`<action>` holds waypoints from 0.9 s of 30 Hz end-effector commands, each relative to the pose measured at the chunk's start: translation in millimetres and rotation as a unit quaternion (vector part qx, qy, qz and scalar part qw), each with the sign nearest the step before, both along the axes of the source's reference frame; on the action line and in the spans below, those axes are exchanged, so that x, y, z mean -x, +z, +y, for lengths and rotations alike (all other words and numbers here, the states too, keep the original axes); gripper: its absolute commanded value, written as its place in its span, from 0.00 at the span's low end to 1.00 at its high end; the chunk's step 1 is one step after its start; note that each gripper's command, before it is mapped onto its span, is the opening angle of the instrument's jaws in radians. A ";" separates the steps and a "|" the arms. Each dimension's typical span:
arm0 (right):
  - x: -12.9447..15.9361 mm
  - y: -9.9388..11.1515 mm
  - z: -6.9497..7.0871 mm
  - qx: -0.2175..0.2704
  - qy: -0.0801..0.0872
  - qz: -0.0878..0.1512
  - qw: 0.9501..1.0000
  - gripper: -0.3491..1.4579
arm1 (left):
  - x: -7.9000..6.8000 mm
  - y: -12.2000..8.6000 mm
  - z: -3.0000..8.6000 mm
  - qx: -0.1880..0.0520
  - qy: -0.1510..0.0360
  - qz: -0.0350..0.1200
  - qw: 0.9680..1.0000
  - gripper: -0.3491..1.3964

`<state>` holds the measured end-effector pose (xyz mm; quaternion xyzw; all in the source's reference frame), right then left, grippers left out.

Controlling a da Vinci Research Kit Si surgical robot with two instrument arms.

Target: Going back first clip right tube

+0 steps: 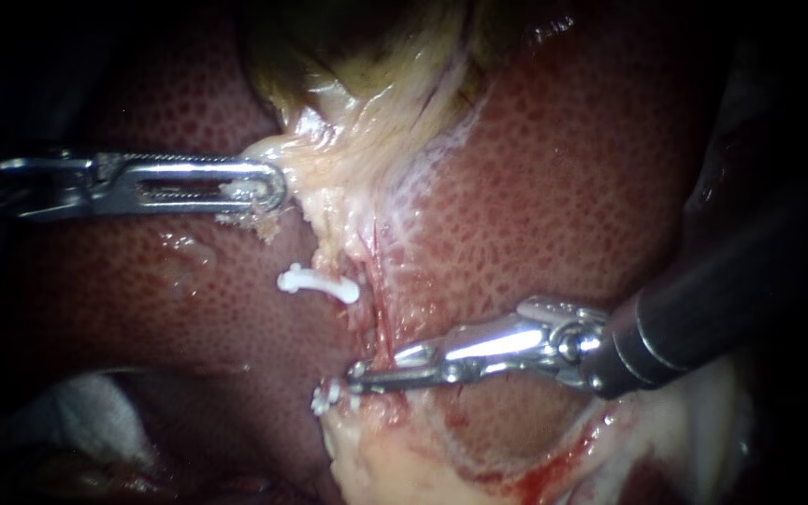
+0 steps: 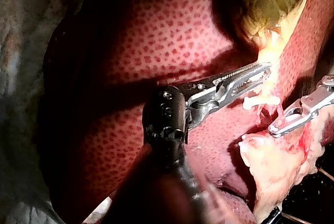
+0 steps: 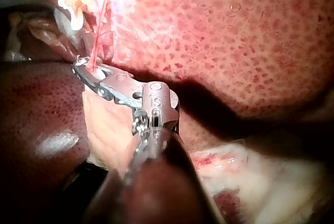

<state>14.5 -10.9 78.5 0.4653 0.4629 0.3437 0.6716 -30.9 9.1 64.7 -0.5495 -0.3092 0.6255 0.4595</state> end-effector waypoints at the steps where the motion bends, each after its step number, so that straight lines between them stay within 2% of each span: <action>1: 0.0 0.0 0.0 0.000 -0.001 0.000 1.000 0.00 | 0.0 0.0 0.0 0.000 0.000 0.000 1.000 0.00; 10: -0.1 -0.4 -0.3 0.002 -0.004 0.002 1.000 0.00 | 0.1 0.0 -0.1 0.000 -0.001 0.000 1.000 0.00; 11: -0.2 -0.6 -0.4 0.027 -0.008 0.009 1.000 0.04 | 0.1 0.0 -0.1 0.000 -0.001 0.000 1.000 0.00; 14: -1.1 -0.9 0.1 0.117 -0.014 0.042 0.992 0.36 | 0.1 0.0 -0.1 0.000 -0.001 0.000 1.000 0.00; 15: -1.4 -1.0 0.5 0.135 -0.015 0.047 0.990 0.43 | 0.1 0.0 -0.2 0.001 -0.001 0.001 1.000 0.00; 16: -1.7 -1.1 0.9 0.153 -0.013 0.048 0.987 0.46 | 0.1 0.0 -0.2 0.001 -0.001 0.001 1.000 0.00; 17: -2.0 -1.2 1.4 0.169 0.001 0.039 0.985 0.47 | 0.1 0.0 -0.2 0.001 -0.001 0.001 1.000 0.00; 18: -2.0 -1.2 1.7 0.182 0.008 0.035 0.983 0.47 | 0.2 0.0 -0.3 0.001 -0.001 0.001 1.000 0.00; 21: -1.7 -1.4 2.7 0.188 0.014 0.031 0.982 0.47 | 0.2 -0.2 -0.4 0.001 -0.001 0.001 1.000 0.00; 27: -0.9 -1.2 3.6 0.197 0.022 0.024 0.980 0.47 | 0.3 -0.2 -0.5 0.001 -0.001 0.001 1.000 0.00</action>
